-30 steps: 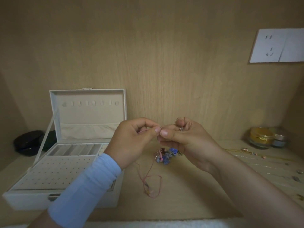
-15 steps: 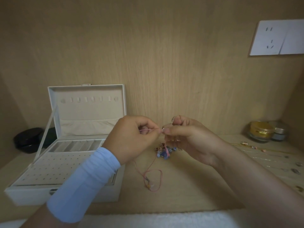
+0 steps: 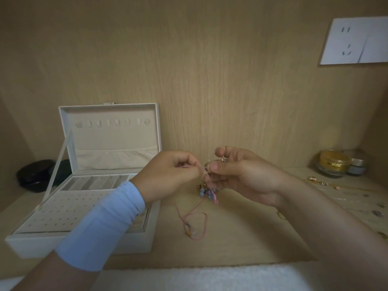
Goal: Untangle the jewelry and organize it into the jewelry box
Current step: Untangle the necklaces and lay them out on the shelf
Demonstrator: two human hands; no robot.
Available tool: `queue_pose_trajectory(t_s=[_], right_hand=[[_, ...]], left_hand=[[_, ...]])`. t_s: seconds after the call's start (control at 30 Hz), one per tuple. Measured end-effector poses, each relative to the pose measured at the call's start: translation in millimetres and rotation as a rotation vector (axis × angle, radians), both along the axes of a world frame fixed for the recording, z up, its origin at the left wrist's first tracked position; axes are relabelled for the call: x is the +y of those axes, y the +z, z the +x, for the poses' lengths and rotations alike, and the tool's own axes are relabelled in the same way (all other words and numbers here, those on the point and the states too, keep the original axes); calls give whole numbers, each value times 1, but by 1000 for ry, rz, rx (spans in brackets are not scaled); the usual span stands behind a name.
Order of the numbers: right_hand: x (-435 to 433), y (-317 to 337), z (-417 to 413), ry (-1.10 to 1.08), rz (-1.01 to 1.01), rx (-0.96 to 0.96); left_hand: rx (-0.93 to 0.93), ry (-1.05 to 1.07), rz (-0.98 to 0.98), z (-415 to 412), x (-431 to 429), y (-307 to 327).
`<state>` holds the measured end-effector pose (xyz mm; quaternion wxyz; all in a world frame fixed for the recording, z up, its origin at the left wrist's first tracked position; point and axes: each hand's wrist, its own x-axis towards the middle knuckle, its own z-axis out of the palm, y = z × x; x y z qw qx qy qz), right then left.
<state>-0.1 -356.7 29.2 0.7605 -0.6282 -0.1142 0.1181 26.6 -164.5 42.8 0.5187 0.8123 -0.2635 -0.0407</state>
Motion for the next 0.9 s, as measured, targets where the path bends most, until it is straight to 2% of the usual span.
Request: queue_pose_trajectory(t_s=[0.1, 0.2, 0.3, 0.37, 0.57, 0.73, 0.9], right_hand=[[3, 2, -3, 35, 19, 8], [6, 4, -6, 57, -8, -5], [4, 4, -5, 55, -135, -69], [3, 5, -5, 52, -233, -120], [6, 7, -5, -105, -371, -153], [5, 12, -9, -218, -353, -201], [5, 11, -7, -253, -574, -298]], left_hand=[[124, 8, -141, 1, -1, -3], [309, -72, -279, 1, -5, -6], [485, -158, -423, 4, -4, -9], [539, -189, -459, 5, -3, -10], [496, -127, -503, 7, -6, -12], [511, -110, -566, 5, -6, -8], [543, -133, -475, 8, 0, -5]])
